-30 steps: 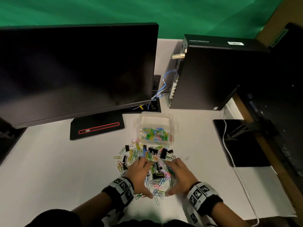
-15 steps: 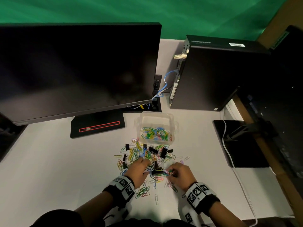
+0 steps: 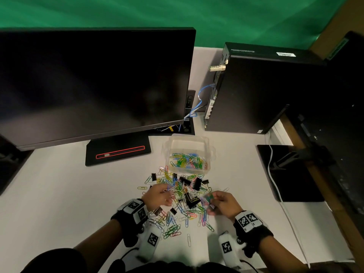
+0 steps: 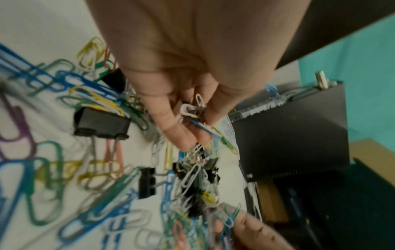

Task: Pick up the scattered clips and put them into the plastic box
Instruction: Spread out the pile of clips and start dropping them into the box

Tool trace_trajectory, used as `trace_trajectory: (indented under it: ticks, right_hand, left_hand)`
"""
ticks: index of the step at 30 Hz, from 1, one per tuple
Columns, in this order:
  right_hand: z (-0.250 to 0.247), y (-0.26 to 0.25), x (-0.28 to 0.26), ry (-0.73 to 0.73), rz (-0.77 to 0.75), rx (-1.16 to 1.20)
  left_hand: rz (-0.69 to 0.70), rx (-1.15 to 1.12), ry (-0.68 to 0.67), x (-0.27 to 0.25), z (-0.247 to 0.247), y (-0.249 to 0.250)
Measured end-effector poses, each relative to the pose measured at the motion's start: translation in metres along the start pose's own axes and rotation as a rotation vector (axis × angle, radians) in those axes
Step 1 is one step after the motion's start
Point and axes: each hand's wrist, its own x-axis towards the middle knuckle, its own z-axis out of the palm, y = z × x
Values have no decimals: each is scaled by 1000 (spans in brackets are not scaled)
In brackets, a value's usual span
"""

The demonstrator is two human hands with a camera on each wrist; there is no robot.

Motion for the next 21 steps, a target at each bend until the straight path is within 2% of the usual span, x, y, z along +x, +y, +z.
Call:
trace_trajectory:
  ticks: [3, 7, 15, 21]
  right_hand:
    - [0, -1, 1, 13, 46, 158]
    - [4, 1, 3, 13, 95, 315]
    - [4, 8, 1, -69, 49, 329]
    - [-4, 12, 0, -56, -1, 348]
  left_hand:
    - [-61, -243, -44, 2, -1, 9]
    - [-109, -431, -62, 3, 1, 21]
    - [-128, -637, -155, 13, 10, 46]
    - [-73, -642, -209, 27, 13, 64]
